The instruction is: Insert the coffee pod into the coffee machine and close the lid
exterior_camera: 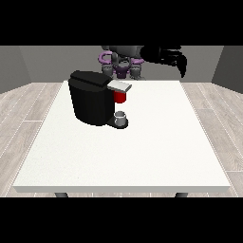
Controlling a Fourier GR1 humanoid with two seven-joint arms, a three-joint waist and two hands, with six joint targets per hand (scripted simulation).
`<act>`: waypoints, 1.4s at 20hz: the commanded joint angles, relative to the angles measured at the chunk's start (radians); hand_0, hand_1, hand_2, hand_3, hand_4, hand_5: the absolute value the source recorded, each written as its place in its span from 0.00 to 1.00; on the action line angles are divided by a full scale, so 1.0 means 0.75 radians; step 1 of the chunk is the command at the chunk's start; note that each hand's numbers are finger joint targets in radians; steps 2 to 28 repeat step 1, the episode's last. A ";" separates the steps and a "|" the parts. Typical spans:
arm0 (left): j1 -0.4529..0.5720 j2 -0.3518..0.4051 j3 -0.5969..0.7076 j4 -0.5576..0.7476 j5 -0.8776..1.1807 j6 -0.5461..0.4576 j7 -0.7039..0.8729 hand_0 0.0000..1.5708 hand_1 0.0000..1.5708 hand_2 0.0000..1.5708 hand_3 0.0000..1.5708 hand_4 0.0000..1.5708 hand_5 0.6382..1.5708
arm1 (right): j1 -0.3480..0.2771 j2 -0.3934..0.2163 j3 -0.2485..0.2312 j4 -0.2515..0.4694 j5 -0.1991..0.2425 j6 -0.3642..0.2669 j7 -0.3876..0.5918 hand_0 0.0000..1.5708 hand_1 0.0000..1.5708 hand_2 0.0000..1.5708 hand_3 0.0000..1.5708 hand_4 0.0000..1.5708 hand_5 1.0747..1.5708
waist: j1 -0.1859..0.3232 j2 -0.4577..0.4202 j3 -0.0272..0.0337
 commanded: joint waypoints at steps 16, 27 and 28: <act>0.061 -0.029 -0.010 0.036 -0.017 0.035 0.041 0.00 0.00 0.00 0.00 0.17 1.00 | 0.146 0.042 0.069 -0.042 -0.093 0.041 -0.057 0.00 0.00 0.00 0.00 0.17 1.00 | -0.058 -0.121 0.0004; 0.061 -0.029 -0.010 0.036 -0.017 0.035 0.041 0.00 0.00 0.00 0.00 0.17 1.00 | 0.146 0.042 0.069 -0.042 -0.093 0.041 -0.057 0.00 0.00 0.00 0.00 0.17 1.00 | -0.058 -0.121 0.0004; 0.061 -0.029 -0.010 0.036 -0.017 0.035 0.041 0.00 0.00 0.00 0.00 0.17 1.00 | 0.146 0.042 0.069 -0.042 -0.093 0.041 -0.057 0.00 0.00 0.00 0.00 0.17 1.00 | -0.058 -0.121 0.0004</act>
